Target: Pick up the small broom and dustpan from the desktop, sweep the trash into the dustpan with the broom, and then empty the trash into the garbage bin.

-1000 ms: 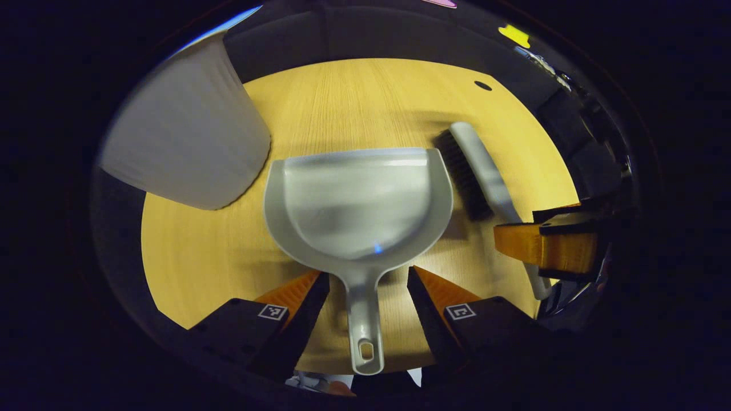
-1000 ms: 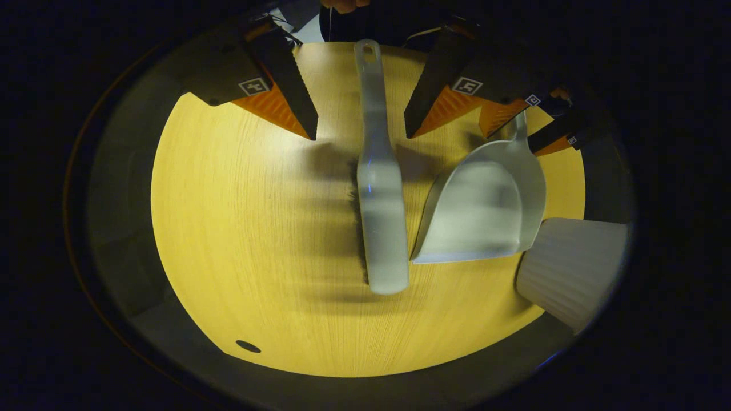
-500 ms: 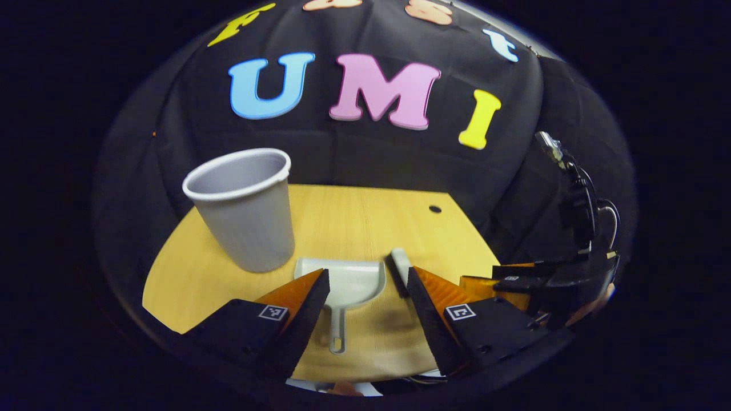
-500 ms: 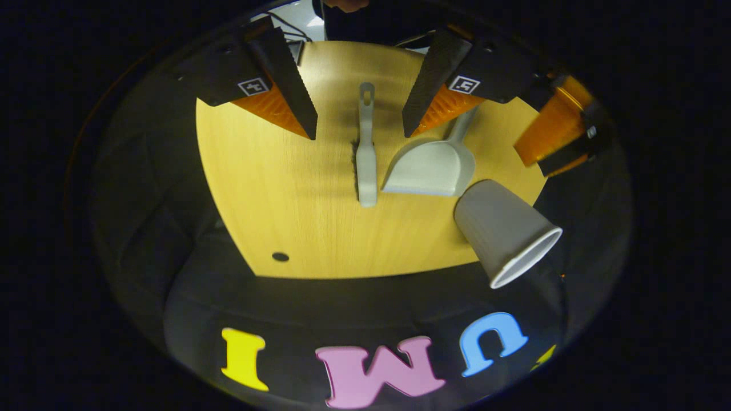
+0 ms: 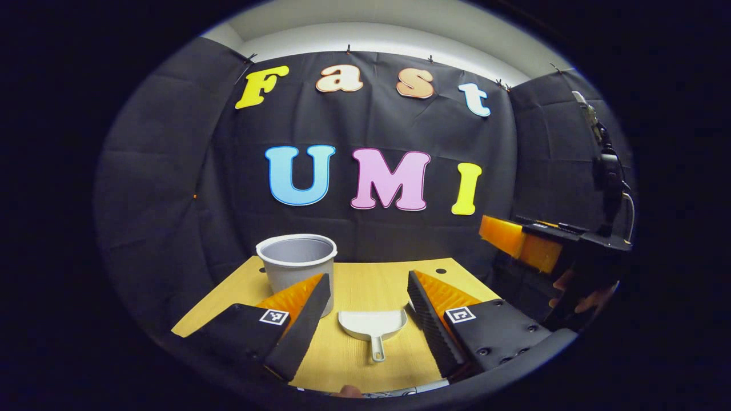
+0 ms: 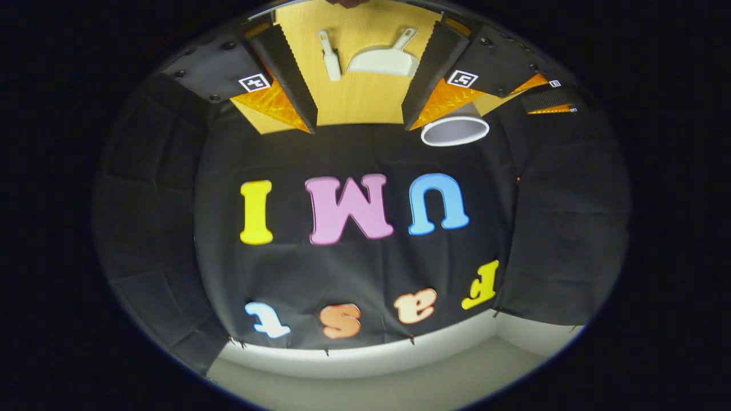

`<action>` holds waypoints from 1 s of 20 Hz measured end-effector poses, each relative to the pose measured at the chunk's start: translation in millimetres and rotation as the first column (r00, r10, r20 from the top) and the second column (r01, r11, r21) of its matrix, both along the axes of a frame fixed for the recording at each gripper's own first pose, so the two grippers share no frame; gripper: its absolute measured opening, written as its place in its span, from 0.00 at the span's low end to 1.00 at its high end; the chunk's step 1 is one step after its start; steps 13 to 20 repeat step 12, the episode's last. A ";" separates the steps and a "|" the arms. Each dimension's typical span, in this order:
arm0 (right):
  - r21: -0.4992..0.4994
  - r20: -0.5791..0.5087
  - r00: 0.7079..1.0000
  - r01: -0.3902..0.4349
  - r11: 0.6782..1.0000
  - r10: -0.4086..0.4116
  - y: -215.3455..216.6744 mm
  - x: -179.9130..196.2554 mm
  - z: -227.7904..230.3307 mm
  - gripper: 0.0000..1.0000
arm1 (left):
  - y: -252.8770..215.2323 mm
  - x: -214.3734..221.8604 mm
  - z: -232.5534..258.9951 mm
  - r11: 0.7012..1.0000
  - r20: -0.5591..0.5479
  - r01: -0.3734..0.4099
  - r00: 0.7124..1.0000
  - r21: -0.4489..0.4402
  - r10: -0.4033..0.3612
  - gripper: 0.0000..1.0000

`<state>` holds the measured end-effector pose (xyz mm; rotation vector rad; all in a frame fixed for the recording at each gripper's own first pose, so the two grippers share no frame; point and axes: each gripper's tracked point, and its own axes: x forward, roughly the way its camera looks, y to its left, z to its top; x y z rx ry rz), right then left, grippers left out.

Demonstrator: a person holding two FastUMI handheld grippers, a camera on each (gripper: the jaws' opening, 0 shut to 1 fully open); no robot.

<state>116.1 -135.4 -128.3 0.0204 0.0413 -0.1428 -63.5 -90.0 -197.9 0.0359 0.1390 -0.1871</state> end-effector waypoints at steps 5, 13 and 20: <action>-0.013 0.067 0.996 -0.057 0.998 0.058 17.5 -15.6 16.0 0.96 | 21.6 -34.2 26.8 0.997 0.106 -0.058 0.993 0.041 0.054 0.84; -0.022 0.087 0.992 -0.088 0.996 0.090 46.6 -30.6 23.7 0.95 | 20.2 -47.5 34.3 0.998 0.167 -0.066 0.984 0.015 0.062 0.78; -0.022 0.087 0.992 -0.088 0.996 0.090 46.6 -30.6 23.7 0.95 | 20.2 -47.5 34.3 0.998 0.167 -0.066 0.984 0.015 0.062 0.78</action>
